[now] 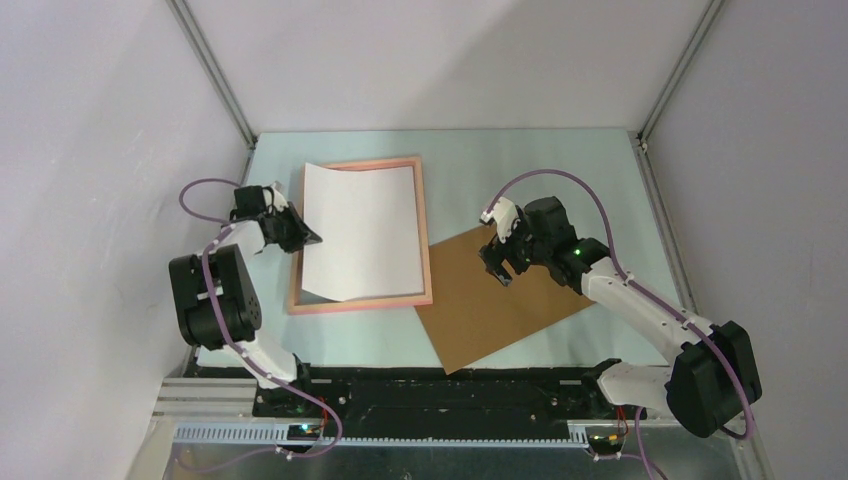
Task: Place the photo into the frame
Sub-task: Place the photo in the photo frame.
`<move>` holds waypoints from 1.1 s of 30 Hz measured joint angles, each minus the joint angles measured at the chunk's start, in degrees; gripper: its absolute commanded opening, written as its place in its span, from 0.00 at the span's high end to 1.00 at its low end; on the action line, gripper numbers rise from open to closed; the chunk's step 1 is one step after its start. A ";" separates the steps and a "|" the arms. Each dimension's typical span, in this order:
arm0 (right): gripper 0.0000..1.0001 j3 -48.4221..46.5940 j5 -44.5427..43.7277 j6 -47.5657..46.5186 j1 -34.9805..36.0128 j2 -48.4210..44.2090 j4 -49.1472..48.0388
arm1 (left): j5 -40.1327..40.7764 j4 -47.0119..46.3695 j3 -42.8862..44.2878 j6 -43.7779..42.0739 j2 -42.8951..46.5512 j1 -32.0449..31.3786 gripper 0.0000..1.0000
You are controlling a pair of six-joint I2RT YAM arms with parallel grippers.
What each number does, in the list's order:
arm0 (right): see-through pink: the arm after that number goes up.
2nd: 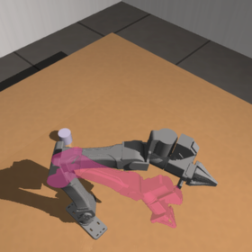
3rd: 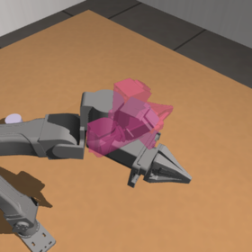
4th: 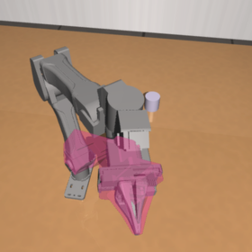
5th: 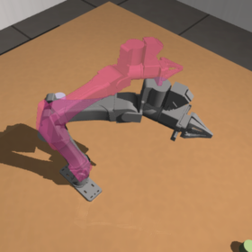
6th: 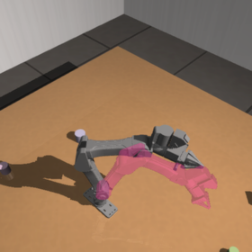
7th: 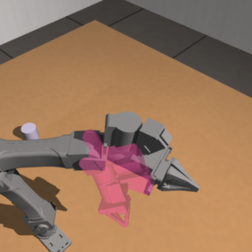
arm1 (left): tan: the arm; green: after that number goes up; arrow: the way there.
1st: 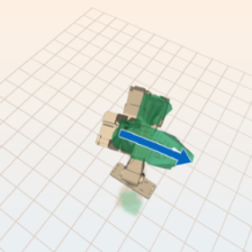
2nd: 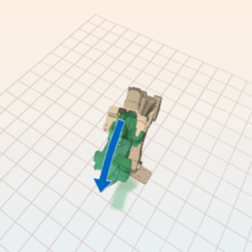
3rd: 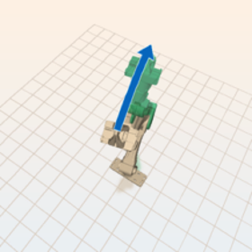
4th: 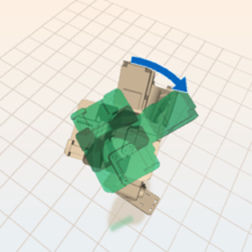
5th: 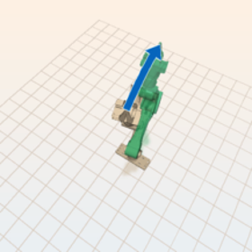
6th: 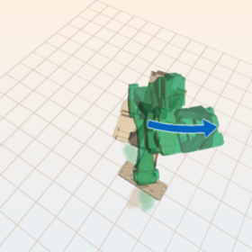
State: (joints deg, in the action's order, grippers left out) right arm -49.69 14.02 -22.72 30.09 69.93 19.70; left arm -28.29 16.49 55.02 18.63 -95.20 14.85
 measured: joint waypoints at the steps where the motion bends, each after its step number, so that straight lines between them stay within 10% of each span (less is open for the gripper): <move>1: 0.13 0.00 0.00 0.02 0.00 0.00 0.00 | 0.17 -0.22 -0.09 0.00 0.31 0.00 1.00; 33: 0.13 0.11 0.02 0.02 -0.11 0.00 -0.33 | 2.54 -0.07 2.82 -2.62 -2.47 -1.16 1.00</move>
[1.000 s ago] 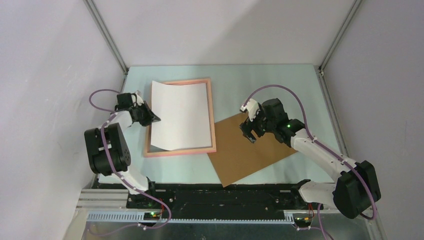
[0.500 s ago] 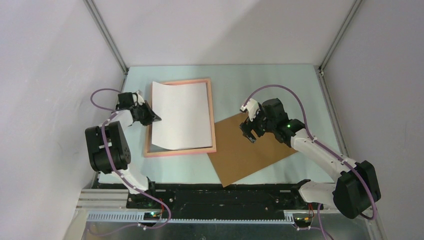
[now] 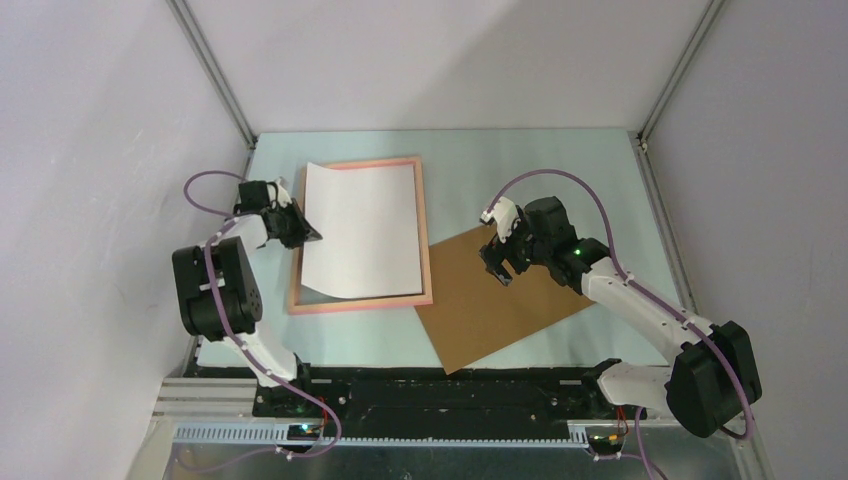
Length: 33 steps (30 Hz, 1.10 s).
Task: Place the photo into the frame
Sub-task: Place the photo in the photo frame.
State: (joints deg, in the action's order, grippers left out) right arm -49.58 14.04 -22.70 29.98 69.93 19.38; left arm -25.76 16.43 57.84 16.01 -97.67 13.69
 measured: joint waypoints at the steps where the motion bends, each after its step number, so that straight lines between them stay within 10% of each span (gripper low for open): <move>1: 0.13 0.00 0.00 -0.02 0.00 0.00 0.00 | 0.07 0.04 0.02 -0.04 -0.15 -0.07 1.00; 25: 0.13 0.00 0.02 0.00 -0.37 0.00 0.00 | 3.26 0.44 0.04 -0.04 -0.61 -1.36 0.98; 33: 0.13 0.00 0.13 0.02 -0.48 0.00 0.00 | 4.24 0.46 0.04 -0.09 -0.61 -1.38 0.71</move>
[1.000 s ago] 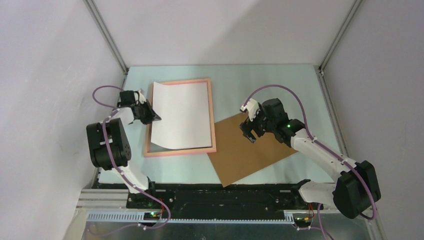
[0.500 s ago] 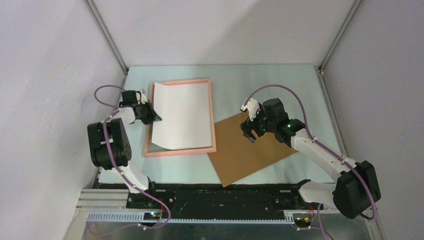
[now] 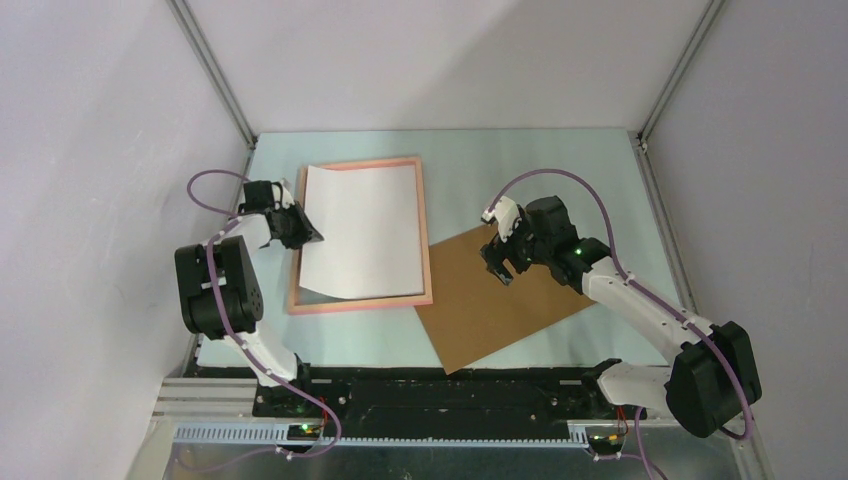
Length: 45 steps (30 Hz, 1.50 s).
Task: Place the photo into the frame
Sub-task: Place the photo in the photo frame, then move the photo frame item to the center of the board.
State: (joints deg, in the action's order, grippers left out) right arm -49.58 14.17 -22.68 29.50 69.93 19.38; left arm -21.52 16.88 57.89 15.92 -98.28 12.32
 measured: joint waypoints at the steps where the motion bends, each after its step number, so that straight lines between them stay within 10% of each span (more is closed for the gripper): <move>1: 0.13 0.00 0.07 0.00 0.00 0.00 0.00 | 0.07 0.00 0.00 -0.04 0.00 0.00 0.65; 14: 0.13 0.02 0.31 0.02 0.00 0.00 0.02 | 4.70 1.40 0.00 -0.98 2.38 0.00 0.19; 30: 0.01 0.07 -0.42 2.38 -3.50 -0.09 -0.48 | 11.91 3.19 0.00 -6.36 17.27 -1.70 0.01; 45: 0.02 0.04 -2.86 1.14 -6.49 4.22 6.75 | 8.92 2.89 -0.02 -19.08 22.01 -32.81 0.00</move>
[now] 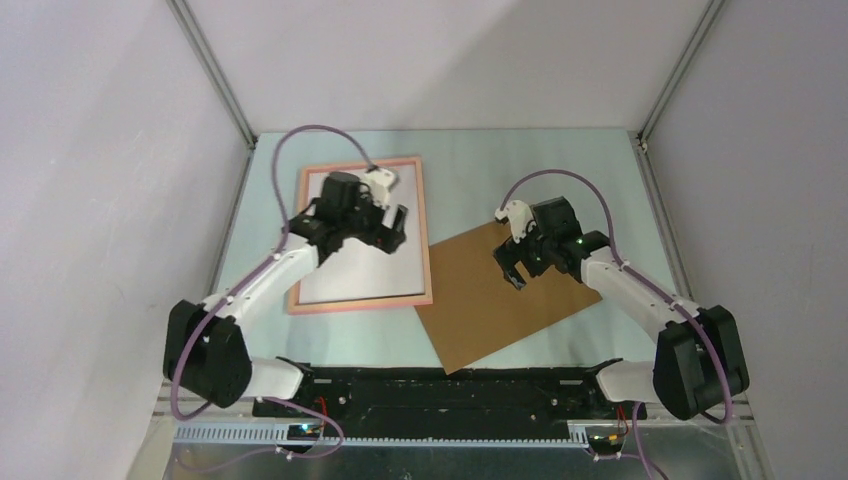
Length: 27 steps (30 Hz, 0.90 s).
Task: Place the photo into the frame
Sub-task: Move the photo frame item to the center of the board, then move the photo frame to the center of the board.
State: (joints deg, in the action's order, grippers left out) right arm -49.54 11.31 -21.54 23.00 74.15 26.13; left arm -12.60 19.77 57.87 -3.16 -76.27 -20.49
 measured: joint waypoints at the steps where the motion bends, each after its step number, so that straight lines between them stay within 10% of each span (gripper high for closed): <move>1: 0.02 0.00 -0.04 -0.24 0.15 0.44 0.44 | 1.44 0.09 0.24 -1.70 -0.92 -2.54 0.00; 9: 0.04 0.20 -0.37 -4.07 -0.11 2.27 3.82 | 8.98 0.28 9.16 -8.39 -16.90 -16.85 0.00; 27: 0.09 2.43 -0.70 -13.22 -8.90 13.42 2.93 | 9.42 0.52 15.19 -9.14 -31.04 -21.49 0.03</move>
State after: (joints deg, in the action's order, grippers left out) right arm -47.11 10.61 -34.76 14.11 87.57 29.06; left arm -3.18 20.29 73.06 -12.29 -107.31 -41.98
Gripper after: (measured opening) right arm 0.916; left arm 0.975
